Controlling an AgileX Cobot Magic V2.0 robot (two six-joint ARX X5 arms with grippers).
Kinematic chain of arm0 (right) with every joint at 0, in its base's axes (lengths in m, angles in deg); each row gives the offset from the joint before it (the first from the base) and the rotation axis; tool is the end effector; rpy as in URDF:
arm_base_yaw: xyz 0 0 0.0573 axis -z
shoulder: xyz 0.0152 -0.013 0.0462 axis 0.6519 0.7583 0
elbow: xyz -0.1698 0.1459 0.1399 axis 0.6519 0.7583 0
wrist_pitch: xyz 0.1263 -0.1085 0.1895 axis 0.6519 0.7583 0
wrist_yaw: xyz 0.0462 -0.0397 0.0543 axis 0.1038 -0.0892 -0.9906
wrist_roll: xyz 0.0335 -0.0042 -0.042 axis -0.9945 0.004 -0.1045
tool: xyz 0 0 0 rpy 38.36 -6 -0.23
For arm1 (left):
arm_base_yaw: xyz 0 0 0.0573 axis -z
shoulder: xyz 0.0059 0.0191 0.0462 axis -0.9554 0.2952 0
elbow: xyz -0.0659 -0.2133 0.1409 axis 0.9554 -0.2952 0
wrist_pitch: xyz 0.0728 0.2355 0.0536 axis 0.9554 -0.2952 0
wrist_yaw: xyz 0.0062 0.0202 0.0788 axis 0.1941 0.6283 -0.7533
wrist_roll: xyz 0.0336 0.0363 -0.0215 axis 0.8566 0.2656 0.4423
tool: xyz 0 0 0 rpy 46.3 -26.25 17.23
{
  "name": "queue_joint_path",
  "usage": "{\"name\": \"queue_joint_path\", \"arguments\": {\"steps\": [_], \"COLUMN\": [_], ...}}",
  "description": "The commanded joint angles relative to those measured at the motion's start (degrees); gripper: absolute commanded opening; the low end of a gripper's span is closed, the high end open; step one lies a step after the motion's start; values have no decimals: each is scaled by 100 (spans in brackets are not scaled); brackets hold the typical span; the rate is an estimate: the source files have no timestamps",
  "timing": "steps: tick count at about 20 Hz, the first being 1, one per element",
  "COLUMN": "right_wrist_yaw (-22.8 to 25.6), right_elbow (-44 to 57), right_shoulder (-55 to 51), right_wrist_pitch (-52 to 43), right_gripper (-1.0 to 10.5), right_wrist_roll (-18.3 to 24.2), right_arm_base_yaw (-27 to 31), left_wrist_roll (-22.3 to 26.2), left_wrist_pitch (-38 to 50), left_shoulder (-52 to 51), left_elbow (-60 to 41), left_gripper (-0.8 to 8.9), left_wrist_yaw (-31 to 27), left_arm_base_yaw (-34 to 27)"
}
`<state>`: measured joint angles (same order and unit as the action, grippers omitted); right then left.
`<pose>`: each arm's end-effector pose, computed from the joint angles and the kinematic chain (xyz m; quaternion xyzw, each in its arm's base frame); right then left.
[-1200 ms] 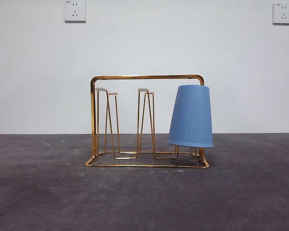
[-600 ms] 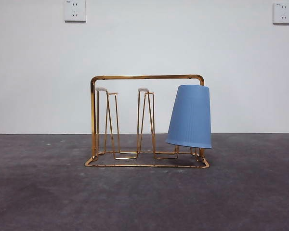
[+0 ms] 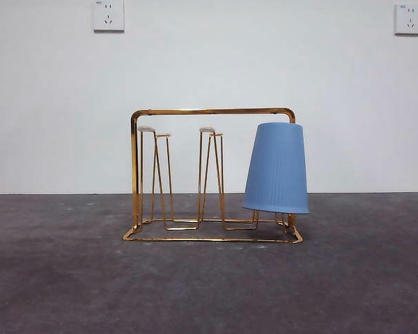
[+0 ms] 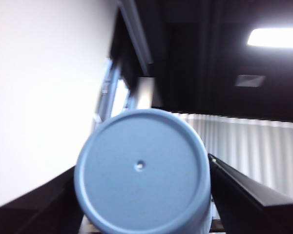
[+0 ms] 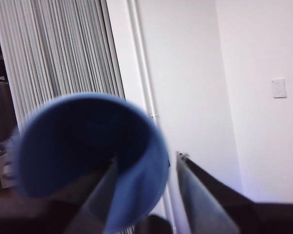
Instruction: Pick up cup 1,put cup 1 in the cup rack,pick up cup 2,put cup 2 in the cup rack
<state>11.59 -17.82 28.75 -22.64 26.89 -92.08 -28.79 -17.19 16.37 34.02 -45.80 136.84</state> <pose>0.1004 0.1480 0.5195 0.1420 -0.0737 0.6508 0.7422 0.0589 -0.1231 0.4915 -0.2861 -0.2334 -0.5449 0.7528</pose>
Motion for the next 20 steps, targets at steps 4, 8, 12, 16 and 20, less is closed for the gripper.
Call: {"name": "queue_joint_path", "arguments": {"steps": [4,8,12,16,20], "right_wrist_yaw": [280,802,1438,1961,2184], "right_elbow": [4,4,4,4,4], "right_shoulder": [-302,-533,-732,-820,-817], "right_wrist_pitch": [557,1545,2638,3486,4019], "right_gripper": [240,240,240,240,240], "right_wrist_roll": [310,608,960,1106,1128], "right_arm_base_yaw": [4,4,2,2,2], "left_wrist_roll": [710,1067,1305,1517,1843], "left_wrist_pitch": [-1032,-1858,-2822,-3571,-4072], "left_shoulder": [-514,-800,-870,-621,-146], "left_elbow": [-11,-9,46,136,225], "left_gripper": [-8,-8,-8,-8,-8], "left_wrist_yaw": [-855,-1576,-2367,-2964,-3309], "left_arm_base_yaw": [-81,-81,-81,-83,-118]}}
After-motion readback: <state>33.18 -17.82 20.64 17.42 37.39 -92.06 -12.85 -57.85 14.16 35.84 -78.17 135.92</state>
